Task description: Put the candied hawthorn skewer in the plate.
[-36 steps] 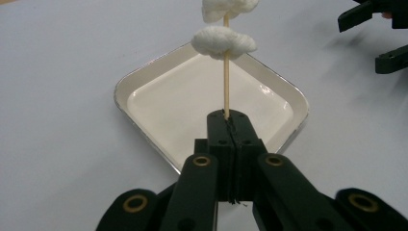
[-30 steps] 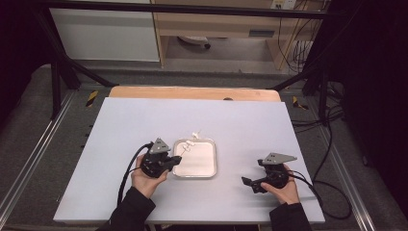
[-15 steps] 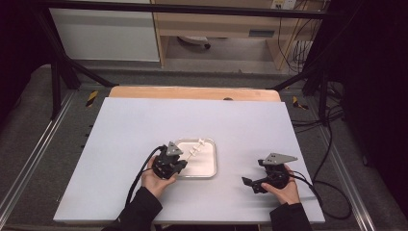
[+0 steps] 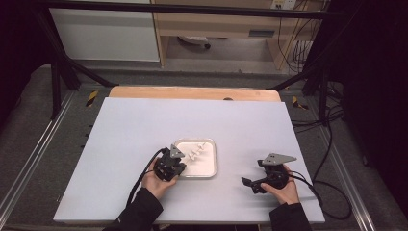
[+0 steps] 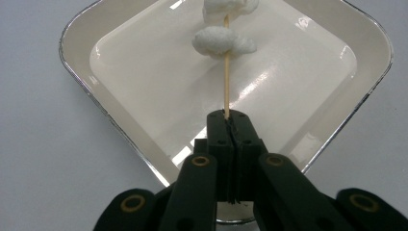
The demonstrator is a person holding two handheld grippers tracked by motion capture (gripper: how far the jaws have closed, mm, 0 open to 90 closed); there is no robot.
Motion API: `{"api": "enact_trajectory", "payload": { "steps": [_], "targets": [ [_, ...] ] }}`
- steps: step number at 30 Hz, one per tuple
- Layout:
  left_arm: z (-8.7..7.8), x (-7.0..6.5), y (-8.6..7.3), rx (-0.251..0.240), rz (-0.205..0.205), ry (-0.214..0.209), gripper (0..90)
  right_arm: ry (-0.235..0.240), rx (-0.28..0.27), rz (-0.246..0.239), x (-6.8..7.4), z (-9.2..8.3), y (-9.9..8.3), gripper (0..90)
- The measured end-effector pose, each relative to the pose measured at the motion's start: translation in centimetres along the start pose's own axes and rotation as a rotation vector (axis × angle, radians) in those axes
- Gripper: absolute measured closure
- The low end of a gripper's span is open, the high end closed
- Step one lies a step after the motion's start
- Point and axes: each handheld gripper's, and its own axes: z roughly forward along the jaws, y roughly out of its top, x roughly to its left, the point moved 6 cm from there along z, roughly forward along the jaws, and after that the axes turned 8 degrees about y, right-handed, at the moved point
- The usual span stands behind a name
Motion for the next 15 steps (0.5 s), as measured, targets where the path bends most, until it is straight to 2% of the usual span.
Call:
{"api": "enact_trajectory", "payload": {
  "steps": [9, 12, 15],
  "targets": [
    [-0.2, 0.2, 0.0, -0.005, 0.001, -0.006, 80.2, 0.001, 0.0, -0.001, 0.0, 0.0, 0.0, 0.9],
    [-0.6, 0.3, 0.1, -0.017, 0.009, -0.008, 73.5, 0.0, -0.001, 0.0, 0.0, 0.0, 0.0, 0.9],
    [-1.4, 0.7, 0.2, -0.049, 0.02, -0.011, 63.9, -0.001, -0.001, 0.002, 0.0, -0.1, 0.0, 0.9]
  ]
}}
